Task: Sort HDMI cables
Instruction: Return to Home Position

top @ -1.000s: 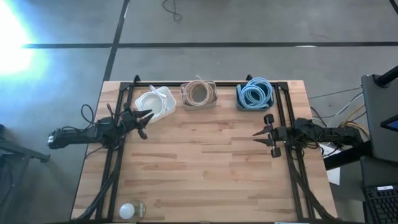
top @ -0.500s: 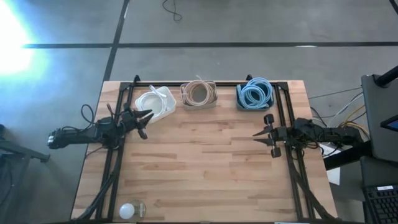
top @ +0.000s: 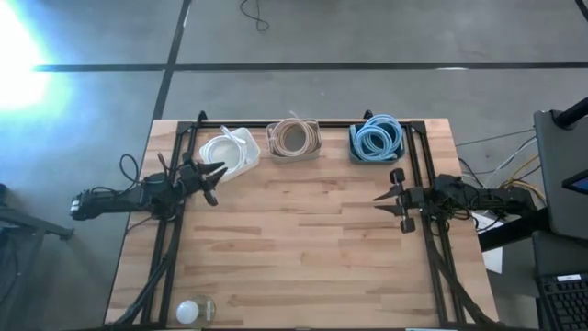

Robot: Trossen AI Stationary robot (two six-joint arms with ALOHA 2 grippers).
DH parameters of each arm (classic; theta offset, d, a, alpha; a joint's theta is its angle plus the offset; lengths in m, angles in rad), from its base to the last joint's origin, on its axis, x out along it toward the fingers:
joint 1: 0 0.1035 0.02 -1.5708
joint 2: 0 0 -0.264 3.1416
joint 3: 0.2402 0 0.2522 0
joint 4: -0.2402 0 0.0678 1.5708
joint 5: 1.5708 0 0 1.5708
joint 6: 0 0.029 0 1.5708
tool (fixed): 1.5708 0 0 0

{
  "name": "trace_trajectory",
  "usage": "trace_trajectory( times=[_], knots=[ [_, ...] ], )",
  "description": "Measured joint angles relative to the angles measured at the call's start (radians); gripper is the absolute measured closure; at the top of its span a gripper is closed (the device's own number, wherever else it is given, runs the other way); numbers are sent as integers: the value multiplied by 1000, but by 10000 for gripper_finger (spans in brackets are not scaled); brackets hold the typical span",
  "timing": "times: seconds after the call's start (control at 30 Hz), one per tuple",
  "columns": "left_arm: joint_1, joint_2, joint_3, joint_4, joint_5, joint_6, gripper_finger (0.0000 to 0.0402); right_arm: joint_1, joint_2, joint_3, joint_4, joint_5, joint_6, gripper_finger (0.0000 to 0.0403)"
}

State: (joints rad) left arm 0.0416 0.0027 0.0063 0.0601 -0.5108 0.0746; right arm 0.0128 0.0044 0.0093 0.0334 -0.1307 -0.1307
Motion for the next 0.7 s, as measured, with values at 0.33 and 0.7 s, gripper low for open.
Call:
trace_trajectory(
  times=[0.33, 0.7],
  knots=[
    [0, 0, 0, 0, 0, 0, 298, 0, 0, 0, 0, 0, 0, 327],
    [0, 0, 0, 0, 0, 0, 298, 0, 0, 0, 0, 0, 0, 328]
  ],
)
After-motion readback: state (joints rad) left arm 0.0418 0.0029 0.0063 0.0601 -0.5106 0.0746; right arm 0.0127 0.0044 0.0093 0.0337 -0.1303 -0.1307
